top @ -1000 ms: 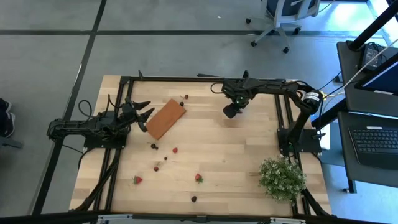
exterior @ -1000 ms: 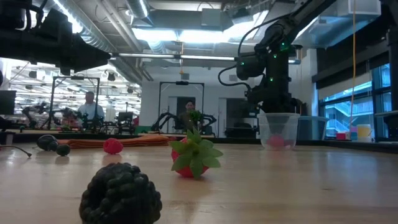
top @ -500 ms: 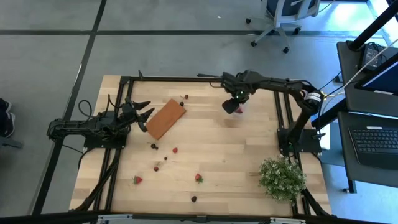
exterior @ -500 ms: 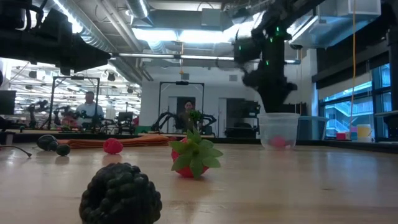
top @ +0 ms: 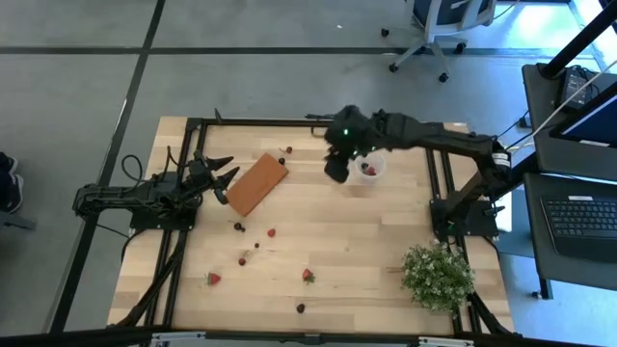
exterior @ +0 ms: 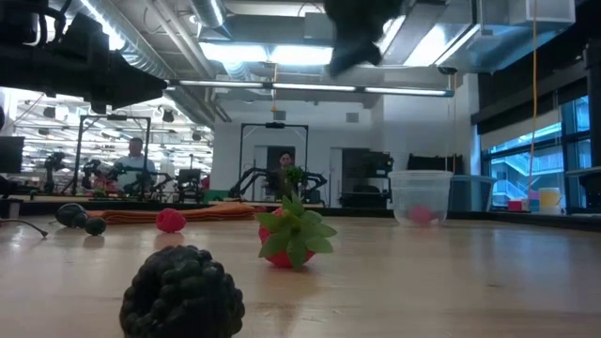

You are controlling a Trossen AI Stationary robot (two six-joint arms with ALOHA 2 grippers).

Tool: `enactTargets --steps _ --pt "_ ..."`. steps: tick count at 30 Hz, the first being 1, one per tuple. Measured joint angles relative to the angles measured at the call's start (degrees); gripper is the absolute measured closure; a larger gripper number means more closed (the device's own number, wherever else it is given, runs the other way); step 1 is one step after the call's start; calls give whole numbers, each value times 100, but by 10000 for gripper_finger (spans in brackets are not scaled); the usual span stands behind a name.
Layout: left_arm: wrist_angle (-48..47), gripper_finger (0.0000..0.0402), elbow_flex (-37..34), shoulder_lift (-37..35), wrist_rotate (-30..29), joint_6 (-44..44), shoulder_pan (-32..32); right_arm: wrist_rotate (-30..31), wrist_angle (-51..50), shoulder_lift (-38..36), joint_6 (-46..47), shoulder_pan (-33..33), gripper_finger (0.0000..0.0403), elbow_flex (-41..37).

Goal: Pick and placing Produce into tupperware
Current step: Put the right red strawberry into the transparent container

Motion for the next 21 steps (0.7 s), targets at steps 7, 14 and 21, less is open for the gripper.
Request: enactTargets --steps 7,14,21 --pt "-1 217 0 0 1 -146 -1 -46 1089 47 -375 1096 260 -1" --pt "-1 217 1 1 0 -146 -2 -46 1397 249 -355 1804 207 -113" --pt "-3 217 -1 4 0 -146 -2 1 2589 441 -578 2150 100 -1183"
